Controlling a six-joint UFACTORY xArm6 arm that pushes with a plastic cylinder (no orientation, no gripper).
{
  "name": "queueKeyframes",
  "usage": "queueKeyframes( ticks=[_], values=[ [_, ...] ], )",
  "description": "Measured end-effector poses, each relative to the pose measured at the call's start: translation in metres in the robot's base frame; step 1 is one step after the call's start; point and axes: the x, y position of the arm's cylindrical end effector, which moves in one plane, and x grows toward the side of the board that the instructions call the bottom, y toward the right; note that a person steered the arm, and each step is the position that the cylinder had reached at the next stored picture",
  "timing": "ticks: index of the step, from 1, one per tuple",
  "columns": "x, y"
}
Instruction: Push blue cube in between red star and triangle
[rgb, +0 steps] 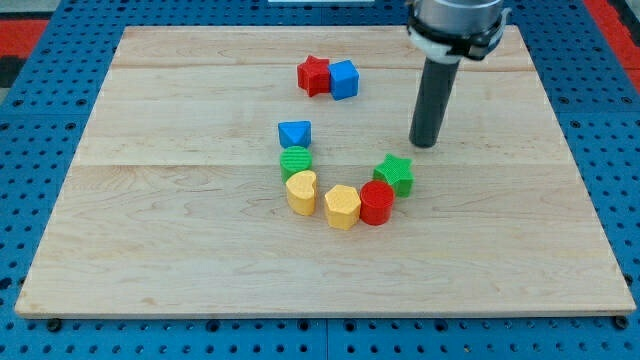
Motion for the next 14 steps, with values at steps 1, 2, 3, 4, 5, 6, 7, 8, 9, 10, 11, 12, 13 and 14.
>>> queueKeyframes(
  ticks=[1,2,3,4,5,6,7,8,9,10,11,12,13,14],
  values=[
    [-0.056,-0.004],
    [-0.105,-0.025],
    [-0.132,-0.032],
    [-0.131,-0.063],
    [-0.124,-0.092],
    [-0.108,-0.104],
    [-0.091,-0.114],
    [-0.076,-0.115],
    [-0.067,-0.103],
    [-0.056,-0.102],
    [-0.058,-0.071],
    [-0.053,-0.025],
    [-0.021,-0.025],
    [-0.021,-0.039]
  ],
)
